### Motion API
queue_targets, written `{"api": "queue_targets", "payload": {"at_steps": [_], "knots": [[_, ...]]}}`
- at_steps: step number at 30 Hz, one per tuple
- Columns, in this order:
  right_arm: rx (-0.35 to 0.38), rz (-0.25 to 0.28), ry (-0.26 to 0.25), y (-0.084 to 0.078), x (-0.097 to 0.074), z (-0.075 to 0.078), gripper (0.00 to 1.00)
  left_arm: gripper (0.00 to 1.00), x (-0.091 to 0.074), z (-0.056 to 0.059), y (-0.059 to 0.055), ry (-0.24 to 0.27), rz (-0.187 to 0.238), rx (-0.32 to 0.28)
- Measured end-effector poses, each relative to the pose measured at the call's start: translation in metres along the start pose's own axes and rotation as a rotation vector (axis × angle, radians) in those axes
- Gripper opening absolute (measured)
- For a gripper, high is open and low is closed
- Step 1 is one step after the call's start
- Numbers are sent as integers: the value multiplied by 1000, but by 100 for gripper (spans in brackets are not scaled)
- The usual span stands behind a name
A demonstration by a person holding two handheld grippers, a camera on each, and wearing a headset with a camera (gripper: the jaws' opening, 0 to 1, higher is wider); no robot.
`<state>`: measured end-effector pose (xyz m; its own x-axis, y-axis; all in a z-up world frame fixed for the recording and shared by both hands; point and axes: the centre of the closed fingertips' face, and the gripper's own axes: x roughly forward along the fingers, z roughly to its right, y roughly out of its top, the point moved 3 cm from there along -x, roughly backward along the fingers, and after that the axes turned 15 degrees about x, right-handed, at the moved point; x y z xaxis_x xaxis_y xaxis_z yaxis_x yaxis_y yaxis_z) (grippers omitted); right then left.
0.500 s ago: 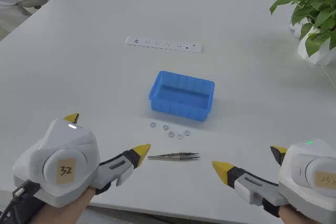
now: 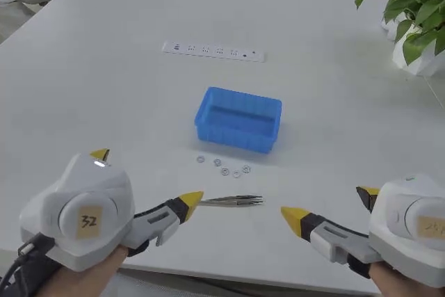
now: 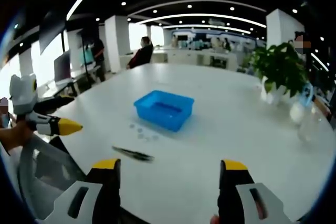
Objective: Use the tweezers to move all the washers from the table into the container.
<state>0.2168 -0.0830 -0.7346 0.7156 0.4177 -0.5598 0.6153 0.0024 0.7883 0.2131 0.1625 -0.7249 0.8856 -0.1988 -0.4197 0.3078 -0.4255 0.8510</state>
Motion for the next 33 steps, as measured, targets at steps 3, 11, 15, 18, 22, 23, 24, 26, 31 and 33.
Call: {"api": "queue_targets", "payload": {"at_steps": [3,11,15,18,22,23,24,26,31,33], "knots": [[-2,-2,0,0,1,1,76,95,0,1,0,-5,-3,6],[-2,-7,1,-1,3,3,76,95,2,2,-2,-12,-10,8],[-7,-8,12,-1,3,1,76,95,2,2,-3,-18,-19,0],[-14,-8,16,-1,4,1,76,94,3,2,-4,-21,-24,-4],[-11,-1,18,1,2,-1,75,92,4,5,-5,-43,-40,5],[-7,-3,20,1,2,-1,75,91,4,6,-5,-50,-41,7],[0,-4,22,1,1,-1,75,90,4,7,-4,-61,-41,10],[6,-6,24,1,1,0,74,86,6,11,-4,-88,-50,19],[18,-11,30,2,2,0,74,75,11,12,1,-127,-48,58],[16,-15,30,2,3,0,74,73,14,13,2,-148,-52,59]]}}
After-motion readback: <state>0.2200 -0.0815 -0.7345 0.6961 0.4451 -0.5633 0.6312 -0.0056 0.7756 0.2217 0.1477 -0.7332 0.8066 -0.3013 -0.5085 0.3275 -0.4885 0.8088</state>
